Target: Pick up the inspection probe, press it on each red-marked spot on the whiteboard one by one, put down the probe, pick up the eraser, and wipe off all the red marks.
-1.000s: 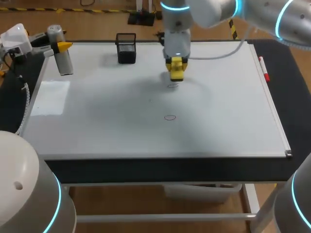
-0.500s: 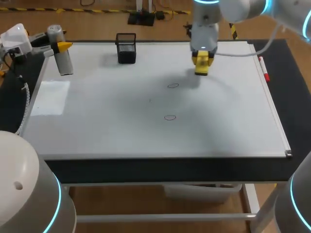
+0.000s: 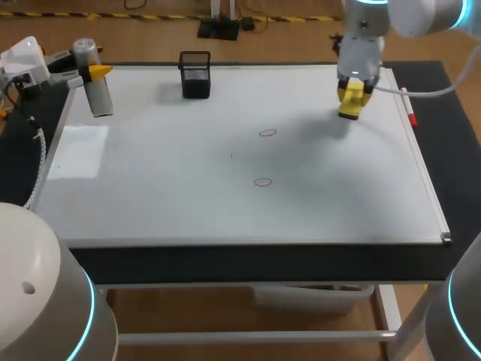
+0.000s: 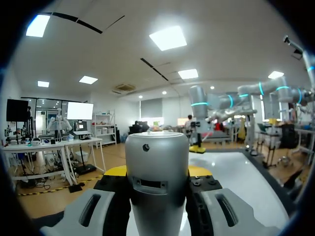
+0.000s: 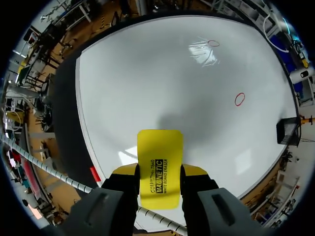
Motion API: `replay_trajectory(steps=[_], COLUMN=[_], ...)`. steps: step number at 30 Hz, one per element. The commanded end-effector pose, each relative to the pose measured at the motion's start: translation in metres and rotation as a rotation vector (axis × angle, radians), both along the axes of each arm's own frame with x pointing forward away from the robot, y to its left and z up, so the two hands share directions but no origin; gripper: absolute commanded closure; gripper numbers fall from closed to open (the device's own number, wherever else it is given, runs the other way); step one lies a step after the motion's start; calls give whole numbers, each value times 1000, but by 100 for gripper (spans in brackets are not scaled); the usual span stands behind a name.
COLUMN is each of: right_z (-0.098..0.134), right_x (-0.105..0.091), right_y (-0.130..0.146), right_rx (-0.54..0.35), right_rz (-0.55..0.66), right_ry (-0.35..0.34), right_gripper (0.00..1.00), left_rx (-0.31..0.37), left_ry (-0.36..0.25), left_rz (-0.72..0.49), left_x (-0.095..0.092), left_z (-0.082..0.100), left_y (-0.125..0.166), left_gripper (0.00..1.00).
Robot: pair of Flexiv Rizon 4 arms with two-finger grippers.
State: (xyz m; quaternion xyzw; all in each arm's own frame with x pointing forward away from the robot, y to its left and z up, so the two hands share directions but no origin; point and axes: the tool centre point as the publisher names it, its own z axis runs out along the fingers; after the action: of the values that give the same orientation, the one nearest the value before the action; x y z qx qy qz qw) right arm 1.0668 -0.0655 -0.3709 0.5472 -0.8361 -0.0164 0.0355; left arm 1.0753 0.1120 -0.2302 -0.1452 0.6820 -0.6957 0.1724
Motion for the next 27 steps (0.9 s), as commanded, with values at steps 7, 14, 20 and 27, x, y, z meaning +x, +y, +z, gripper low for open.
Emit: replay_trajectory(steps=[7,14,20,27], right_z=[-2,-1,-1,-1], right_x=[-10,-9,-9,-9], right_y=[-44,-47,-47,-47], right_rx=[17,15,15,15], right_rz=[-46,-37,-37,-37], right_ry=[1,6,6,6], right_gripper=[100,100,100,100], left_rx=[1,1,1,1], left_ry=[0,0,0,0], left_rz=[2,2,2,2], left_x=[0,0,0,0], left_z=[1,1,1,1], left_y=[0,0,0,0], left_gripper=[100,100,100,100])
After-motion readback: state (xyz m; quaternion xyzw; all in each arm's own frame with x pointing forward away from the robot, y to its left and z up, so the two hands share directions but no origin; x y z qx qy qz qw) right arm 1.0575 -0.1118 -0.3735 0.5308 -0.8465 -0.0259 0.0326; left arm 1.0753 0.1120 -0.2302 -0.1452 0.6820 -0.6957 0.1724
